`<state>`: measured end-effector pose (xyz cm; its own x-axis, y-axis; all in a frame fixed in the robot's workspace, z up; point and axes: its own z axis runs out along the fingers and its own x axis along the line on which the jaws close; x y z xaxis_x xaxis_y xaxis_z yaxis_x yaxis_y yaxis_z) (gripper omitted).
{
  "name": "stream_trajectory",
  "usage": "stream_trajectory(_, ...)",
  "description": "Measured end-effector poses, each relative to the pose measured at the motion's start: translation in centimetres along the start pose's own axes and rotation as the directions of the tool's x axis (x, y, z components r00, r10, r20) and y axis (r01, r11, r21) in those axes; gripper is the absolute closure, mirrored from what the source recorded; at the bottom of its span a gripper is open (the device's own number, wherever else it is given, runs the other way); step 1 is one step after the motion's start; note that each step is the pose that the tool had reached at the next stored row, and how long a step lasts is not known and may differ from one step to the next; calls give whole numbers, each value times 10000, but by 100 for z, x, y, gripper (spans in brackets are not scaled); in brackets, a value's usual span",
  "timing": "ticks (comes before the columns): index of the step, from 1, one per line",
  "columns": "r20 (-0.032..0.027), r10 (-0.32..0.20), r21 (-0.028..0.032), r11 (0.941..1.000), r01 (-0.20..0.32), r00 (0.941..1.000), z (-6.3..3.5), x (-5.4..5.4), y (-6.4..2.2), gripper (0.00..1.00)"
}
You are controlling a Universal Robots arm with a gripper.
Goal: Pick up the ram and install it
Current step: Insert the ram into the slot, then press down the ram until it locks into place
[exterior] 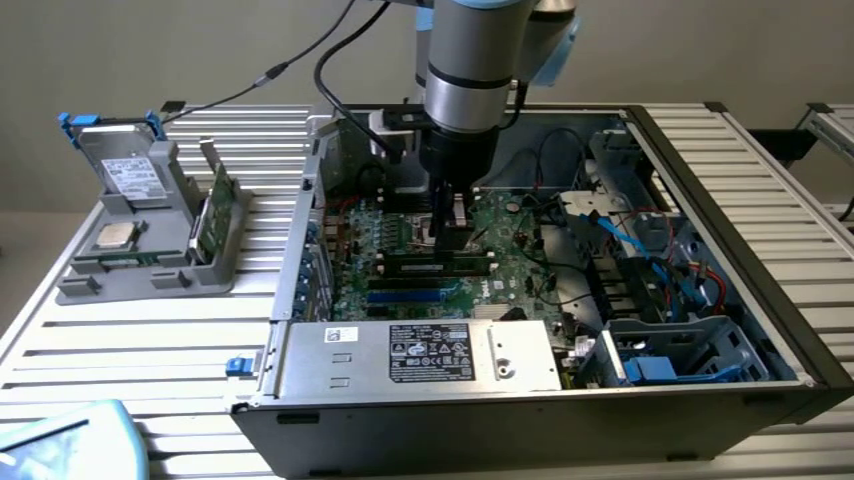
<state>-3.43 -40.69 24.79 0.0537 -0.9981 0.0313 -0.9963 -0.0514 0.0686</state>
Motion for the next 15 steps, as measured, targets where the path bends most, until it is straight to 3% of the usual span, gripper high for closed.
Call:
stream_trajectory(10, 0, 0, 0, 10000, 0, 10000, -6, 0, 0, 54)
stream_trajectory(13, 0, 0, 0, 10000, 0, 10000, -8, 0, 1, 63)
stream_trajectory(15, 0, 0, 0, 10000, 0, 10000, -8, 0, 1, 75)
